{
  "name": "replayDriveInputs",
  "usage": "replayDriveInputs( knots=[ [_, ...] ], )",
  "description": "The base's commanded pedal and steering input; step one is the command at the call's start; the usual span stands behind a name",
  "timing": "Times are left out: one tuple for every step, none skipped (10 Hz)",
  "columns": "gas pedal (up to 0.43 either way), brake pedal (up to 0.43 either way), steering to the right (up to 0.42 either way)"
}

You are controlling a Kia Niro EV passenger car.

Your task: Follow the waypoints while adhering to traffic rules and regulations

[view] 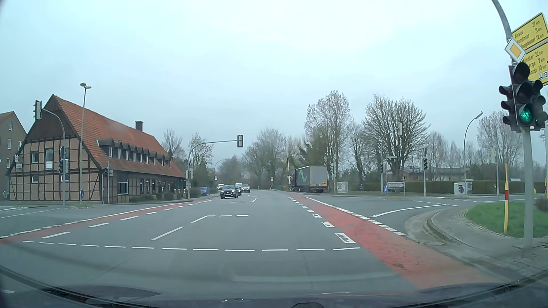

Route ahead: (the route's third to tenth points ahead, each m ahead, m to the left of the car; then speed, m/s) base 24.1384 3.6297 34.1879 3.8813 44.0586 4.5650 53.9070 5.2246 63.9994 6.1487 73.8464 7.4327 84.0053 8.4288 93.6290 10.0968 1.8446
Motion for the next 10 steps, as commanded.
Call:
replayDriveInputs(
  knots=[
    [0.421,0.0,-0.001],
    [0.421,0.0,-0.001],
    [0.421,0.0,-0.001],
    [0.421,0.0,-0.001],
    [0.421,0.0,-0.001],
    [0.421,0.0,-0.001],
    [0.421,0.0,-0.001],
    [0.421,0.0,-0.001],
    [0.421,0.0,-0.002],
    [0.421,0.0,-0.002]
  ],
)
